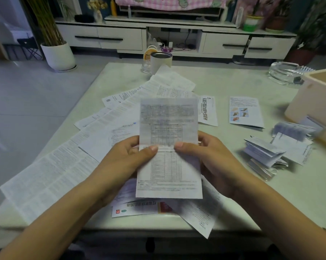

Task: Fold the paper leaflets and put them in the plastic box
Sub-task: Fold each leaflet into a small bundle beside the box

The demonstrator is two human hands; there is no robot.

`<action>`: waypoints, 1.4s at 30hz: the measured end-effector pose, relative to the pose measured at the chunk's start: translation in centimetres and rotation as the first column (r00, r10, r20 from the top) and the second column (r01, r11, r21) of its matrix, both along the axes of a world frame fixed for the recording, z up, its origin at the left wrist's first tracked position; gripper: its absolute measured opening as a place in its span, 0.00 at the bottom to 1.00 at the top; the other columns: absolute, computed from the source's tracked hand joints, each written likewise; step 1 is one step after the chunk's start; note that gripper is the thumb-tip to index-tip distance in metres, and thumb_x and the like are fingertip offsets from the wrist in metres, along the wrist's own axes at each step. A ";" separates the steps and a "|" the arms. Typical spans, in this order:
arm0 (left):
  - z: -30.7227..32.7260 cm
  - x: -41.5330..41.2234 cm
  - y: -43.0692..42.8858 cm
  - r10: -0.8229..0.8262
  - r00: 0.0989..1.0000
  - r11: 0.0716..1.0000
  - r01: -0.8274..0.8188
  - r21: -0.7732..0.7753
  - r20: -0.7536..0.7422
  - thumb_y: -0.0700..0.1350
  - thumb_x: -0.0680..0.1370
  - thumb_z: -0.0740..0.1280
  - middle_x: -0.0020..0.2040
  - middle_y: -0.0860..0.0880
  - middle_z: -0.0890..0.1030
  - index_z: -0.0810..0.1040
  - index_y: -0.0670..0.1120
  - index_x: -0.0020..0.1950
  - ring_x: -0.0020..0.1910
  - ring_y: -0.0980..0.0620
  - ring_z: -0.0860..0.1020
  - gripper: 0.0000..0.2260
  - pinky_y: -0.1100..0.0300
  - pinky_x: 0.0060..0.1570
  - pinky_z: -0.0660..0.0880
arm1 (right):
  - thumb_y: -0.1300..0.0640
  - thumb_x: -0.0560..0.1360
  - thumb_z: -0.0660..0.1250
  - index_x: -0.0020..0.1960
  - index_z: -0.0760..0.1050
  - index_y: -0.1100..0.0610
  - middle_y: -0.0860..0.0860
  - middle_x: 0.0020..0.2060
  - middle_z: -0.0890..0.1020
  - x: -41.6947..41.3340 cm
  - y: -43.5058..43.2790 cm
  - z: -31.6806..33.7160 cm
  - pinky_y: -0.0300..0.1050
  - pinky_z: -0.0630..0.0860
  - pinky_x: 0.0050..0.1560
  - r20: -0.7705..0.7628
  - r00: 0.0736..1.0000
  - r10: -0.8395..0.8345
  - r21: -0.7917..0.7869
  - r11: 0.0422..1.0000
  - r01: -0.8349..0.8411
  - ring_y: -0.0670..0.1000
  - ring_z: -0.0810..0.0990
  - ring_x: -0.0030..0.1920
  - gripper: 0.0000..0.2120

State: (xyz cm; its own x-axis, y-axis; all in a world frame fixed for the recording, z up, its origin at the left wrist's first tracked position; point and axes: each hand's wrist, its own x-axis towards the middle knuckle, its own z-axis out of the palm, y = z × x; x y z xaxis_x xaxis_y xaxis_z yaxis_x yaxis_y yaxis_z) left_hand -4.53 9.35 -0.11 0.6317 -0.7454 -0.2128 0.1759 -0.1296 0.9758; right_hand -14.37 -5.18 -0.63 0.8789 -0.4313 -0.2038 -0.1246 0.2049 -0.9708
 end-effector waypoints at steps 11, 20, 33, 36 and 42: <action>0.0 0.4 -0.4 0.095 0.995 0.995 -0.094 0.020 -0.016 0.32 0.76 0.58 0.41 0.44 0.85 0.82 0.42 0.43 0.41 0.45 0.82 0.13 0.57 0.41 0.80 | 0.73 0.74 0.60 0.39 0.82 0.55 0.50 0.35 0.84 -1.4 -0.7 0.5 0.35 0.75 0.32 -0.031 0.982 0.189 -0.014 0.982 -0.189 0.48 0.80 0.35 0.18; -0.5 0.2 -0.4 -0.049 0.994 0.996 0.056 0.069 -0.102 0.46 0.68 0.69 0.47 0.43 0.85 0.80 0.41 0.51 0.47 0.45 0.83 0.14 0.52 0.50 0.79 | 0.79 0.71 0.59 0.33 0.82 0.63 0.53 0.44 0.84 -1.7 -0.5 0.0 0.42 0.80 0.44 0.068 0.972 0.225 -0.296 0.935 -0.195 0.50 0.83 0.46 0.18; -1.6 -0.4 -0.9 0.185 0.982 0.982 -0.186 0.012 0.041 0.41 0.74 0.67 0.44 0.43 0.85 0.81 0.40 0.47 0.44 0.44 0.83 0.06 0.50 0.47 0.80 | 0.52 0.74 0.64 0.47 0.78 0.58 0.49 0.37 0.80 -1.3 0.5 -0.5 0.38 0.77 0.33 0.014 1.000 0.004 -0.134 0.991 -0.002 0.45 0.78 0.34 0.09; -1.7 -1.3 -1.2 0.262 0.960 0.965 -0.259 -0.038 0.096 0.44 0.73 0.69 0.42 0.39 0.83 0.80 0.35 0.44 0.41 0.43 0.81 0.11 0.42 0.50 0.77 | 0.45 0.67 0.65 0.53 0.75 0.57 0.51 0.42 0.79 -1.3 1.3 -0.8 0.46 0.80 0.39 -0.031 0.993 0.110 -0.089 0.990 -0.112 0.48 0.80 0.36 0.21; -1.9 -2.1 -1.5 0.264 0.956 0.964 -0.262 -0.037 0.126 0.41 0.77 0.64 0.39 0.44 0.85 0.82 0.44 0.42 0.41 0.45 0.83 0.08 0.46 0.48 0.78 | 0.49 0.66 0.68 0.54 0.73 0.62 0.56 0.34 0.81 -1.3 1.7 -1.1 0.41 0.73 0.28 -0.084 0.971 0.224 -0.090 0.969 -0.231 0.51 0.77 0.27 0.22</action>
